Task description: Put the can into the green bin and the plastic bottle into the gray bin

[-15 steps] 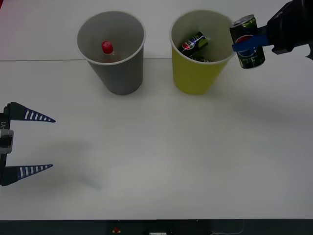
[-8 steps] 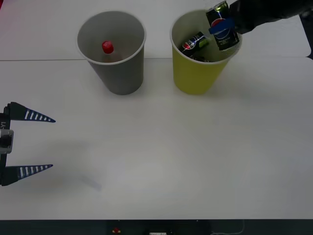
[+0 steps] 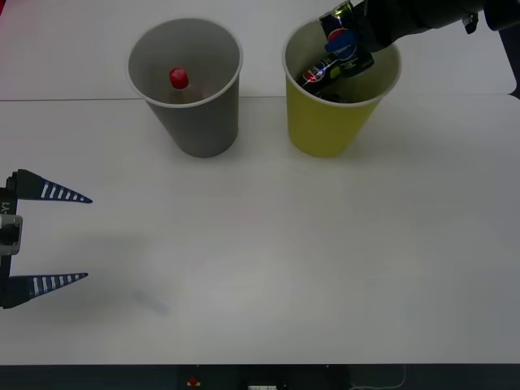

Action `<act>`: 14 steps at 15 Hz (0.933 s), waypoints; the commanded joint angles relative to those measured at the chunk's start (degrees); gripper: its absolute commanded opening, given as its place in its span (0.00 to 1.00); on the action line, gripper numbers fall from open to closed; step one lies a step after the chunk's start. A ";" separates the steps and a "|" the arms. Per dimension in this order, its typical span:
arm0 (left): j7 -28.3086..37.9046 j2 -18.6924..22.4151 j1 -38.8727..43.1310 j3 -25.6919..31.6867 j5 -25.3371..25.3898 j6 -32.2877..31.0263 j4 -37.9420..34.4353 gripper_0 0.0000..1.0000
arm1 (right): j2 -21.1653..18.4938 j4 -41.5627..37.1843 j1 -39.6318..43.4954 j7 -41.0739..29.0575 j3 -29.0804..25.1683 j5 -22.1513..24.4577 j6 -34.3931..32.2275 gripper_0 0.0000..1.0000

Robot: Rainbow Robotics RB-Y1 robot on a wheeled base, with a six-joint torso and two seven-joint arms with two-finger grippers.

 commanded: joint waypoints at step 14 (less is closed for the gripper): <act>0.00 0.00 0.00 0.00 0.00 0.00 0.00 1.00 | -10.19 -11.42 10.55 9.35 -6.76 -15.35 -0.50 1.00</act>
